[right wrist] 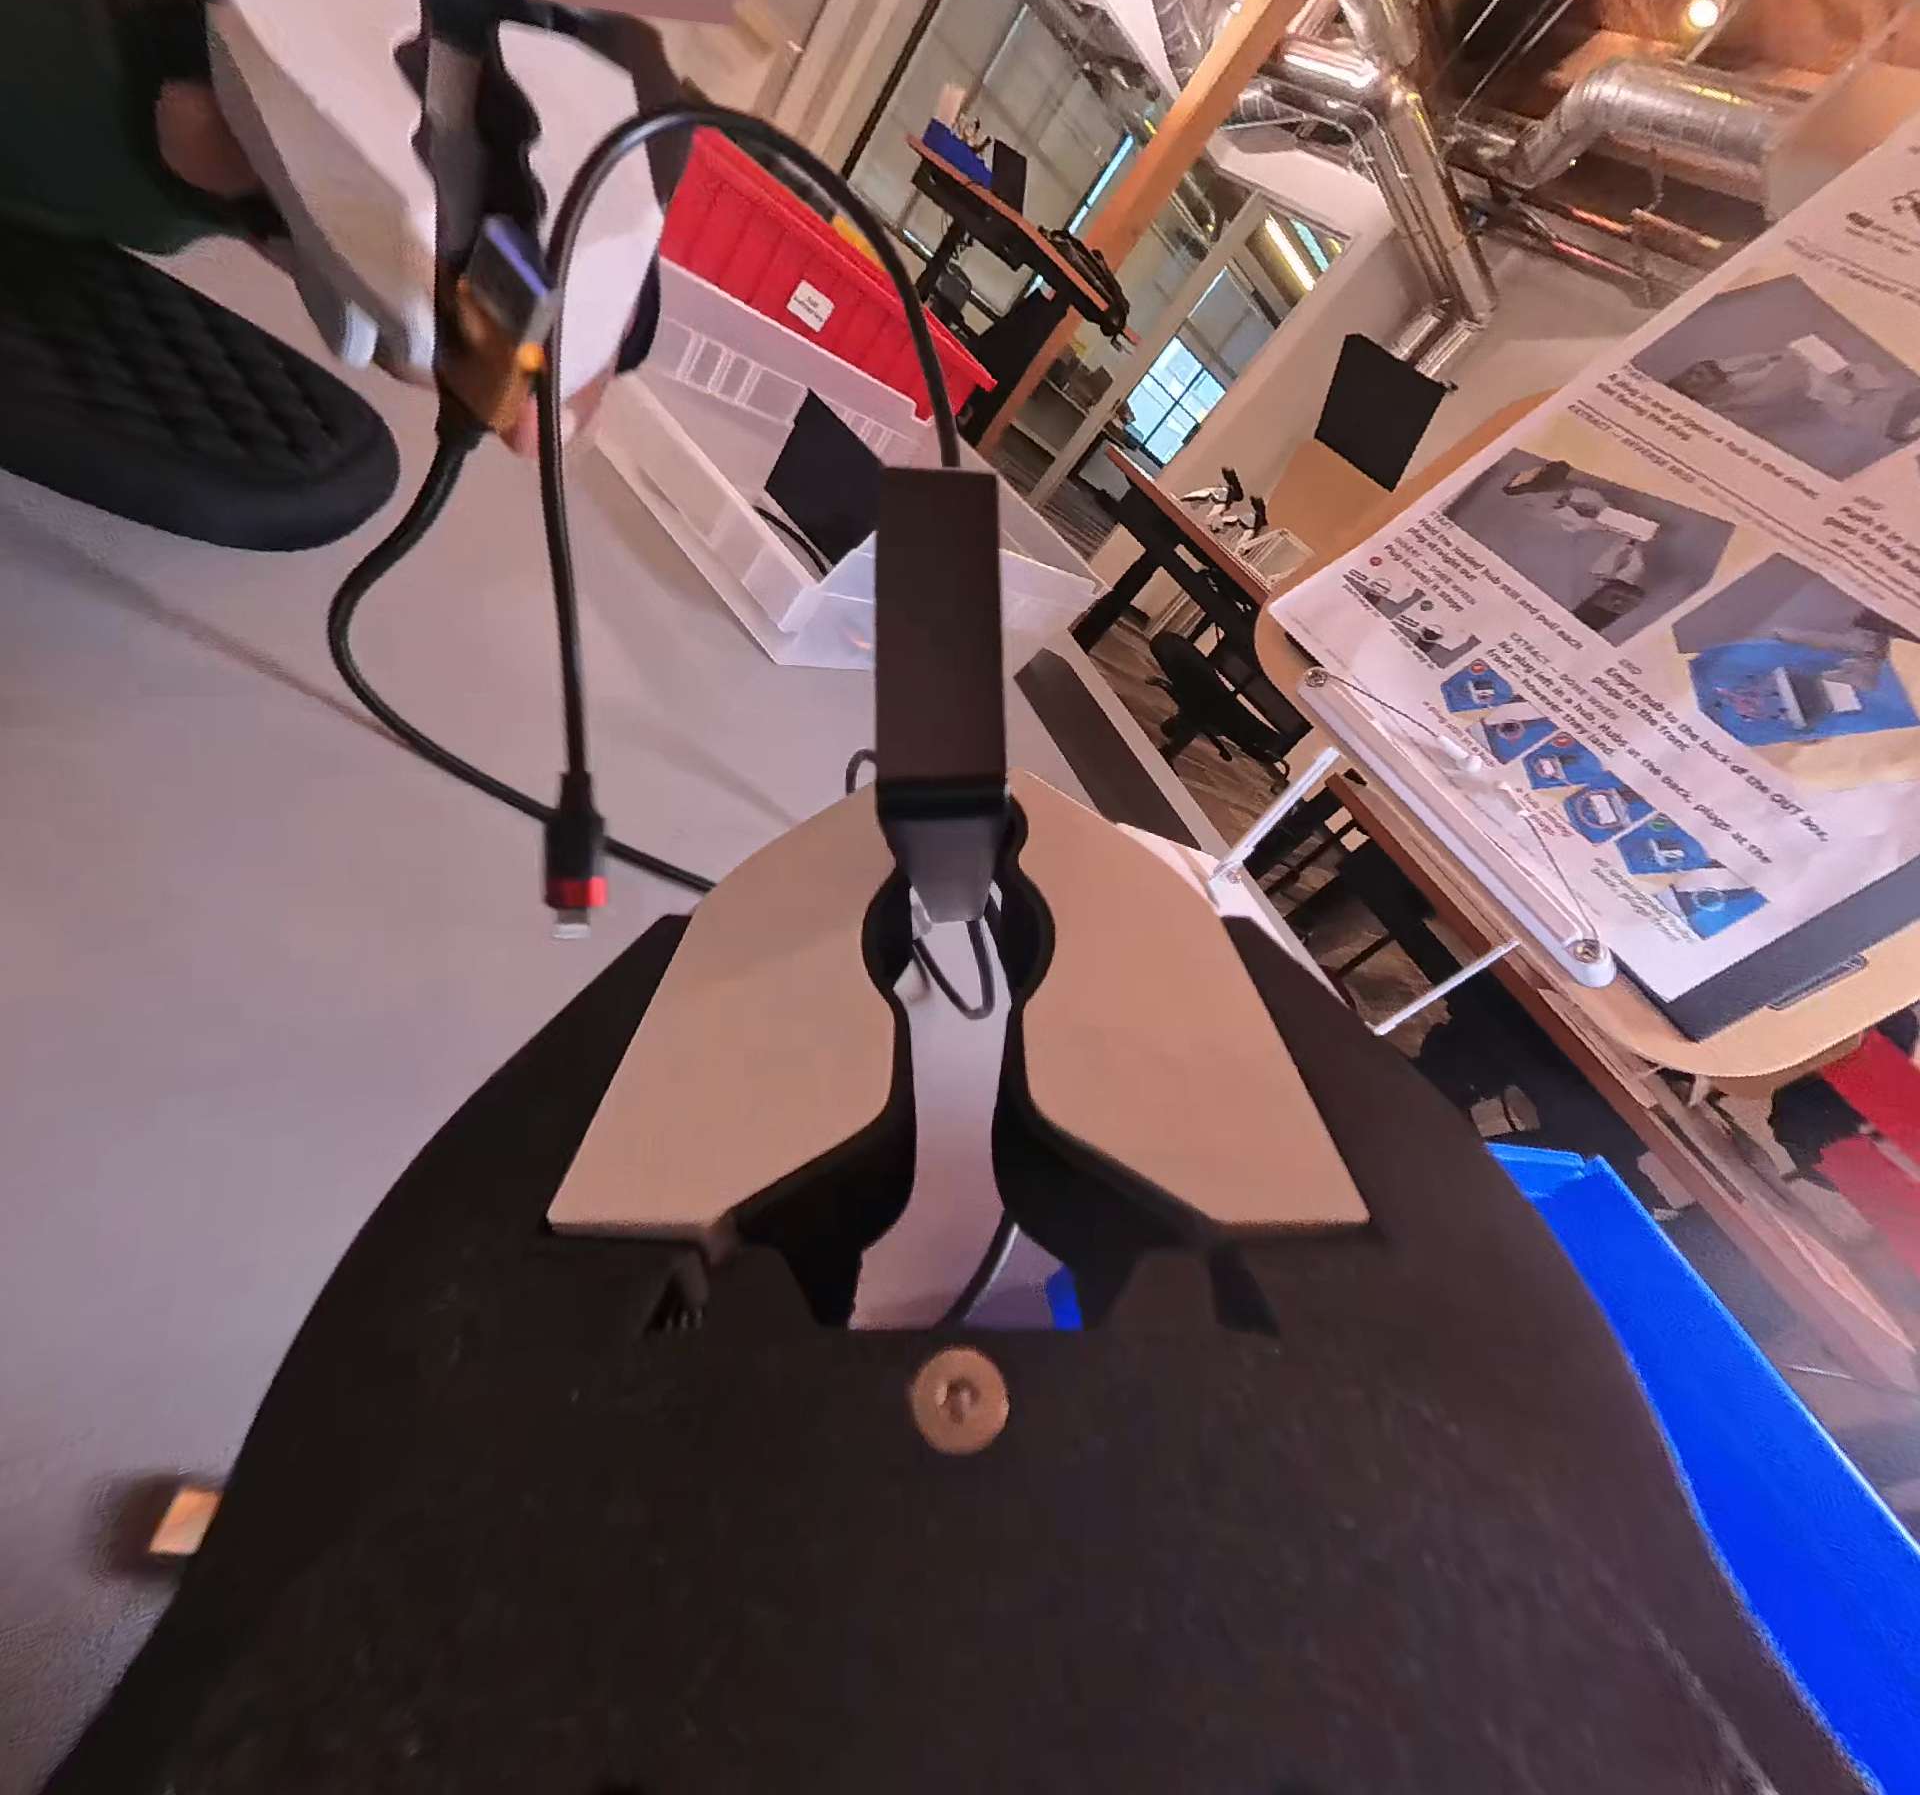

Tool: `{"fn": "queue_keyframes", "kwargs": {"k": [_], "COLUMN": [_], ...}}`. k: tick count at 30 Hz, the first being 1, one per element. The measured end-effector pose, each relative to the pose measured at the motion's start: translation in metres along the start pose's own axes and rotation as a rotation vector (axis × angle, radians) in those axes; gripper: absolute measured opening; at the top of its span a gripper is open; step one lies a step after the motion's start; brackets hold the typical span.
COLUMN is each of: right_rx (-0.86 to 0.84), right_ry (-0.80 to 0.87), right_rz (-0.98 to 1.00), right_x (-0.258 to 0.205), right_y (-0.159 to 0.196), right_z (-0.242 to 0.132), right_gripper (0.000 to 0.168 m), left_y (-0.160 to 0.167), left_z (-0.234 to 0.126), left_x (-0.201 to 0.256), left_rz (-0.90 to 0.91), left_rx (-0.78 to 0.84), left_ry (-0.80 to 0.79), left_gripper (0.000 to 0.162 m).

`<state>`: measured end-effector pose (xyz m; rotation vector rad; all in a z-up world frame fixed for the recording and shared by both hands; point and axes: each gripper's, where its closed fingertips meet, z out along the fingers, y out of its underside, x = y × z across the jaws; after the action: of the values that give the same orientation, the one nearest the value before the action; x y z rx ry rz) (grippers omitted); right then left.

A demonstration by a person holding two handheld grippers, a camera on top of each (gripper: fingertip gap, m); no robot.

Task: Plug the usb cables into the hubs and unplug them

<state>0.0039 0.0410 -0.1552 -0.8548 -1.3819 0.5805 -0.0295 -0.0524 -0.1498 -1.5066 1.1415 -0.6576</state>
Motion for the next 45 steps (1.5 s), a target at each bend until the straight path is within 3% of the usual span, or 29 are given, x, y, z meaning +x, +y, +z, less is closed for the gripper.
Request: {"fn": "queue_keyframes", "kwargs": {"k": [4,8,10,15,22,27,39,45], "right_rx": [-0.028,-0.105,-0.140,-0.201,-0.235,-0.267,-0.342,-0.397], "right_ry": [-0.009,0.001,0.001,-0.017,-0.047,-0.045,-0.083,-0.151], "right_rz": [-0.045,-0.108,-0.149,-0.295,-0.426,-0.517,-0.491,-0.496], "right_x": [-0.005,-0.007,-0.010,-0.022,-0.037,-0.037,-0.049,-0.056], "right_y": [0.005,0.017,0.023,0.029,0.031,0.037,0.046,0.062], "right_z": [0.003,0.007,0.010,0.015,0.017,0.016,0.023,0.020], "right_gripper": [0.012,0.012,0.012,0.012,0.012,0.012,0.012,0.012], "left_y": [-0.034,-0.062,-0.054,0.013,0.052,0.057,0.065,0.086], "left_z": [-0.021,-0.045,-0.041,0.000,0.047,0.048,0.041,0.047], "left_x": [0.011,0.002,-0.011,-0.028,-0.031,-0.034,-0.043,-0.036], "left_rz": [0.054,-0.024,-0.036,0.007,0.096,0.126,0.445,0.476], "left_rx": [0.135,0.270,0.203,-0.316,-0.597,-0.660,-0.729,-0.656], "left_ry": [0.036,0.033,-0.021,-0.045,0.003,-0.009,-0.219,-0.209], "left_gripper": [0.008,0.007,0.007,0.007,0.007,0.007,0.007,0.008]}}
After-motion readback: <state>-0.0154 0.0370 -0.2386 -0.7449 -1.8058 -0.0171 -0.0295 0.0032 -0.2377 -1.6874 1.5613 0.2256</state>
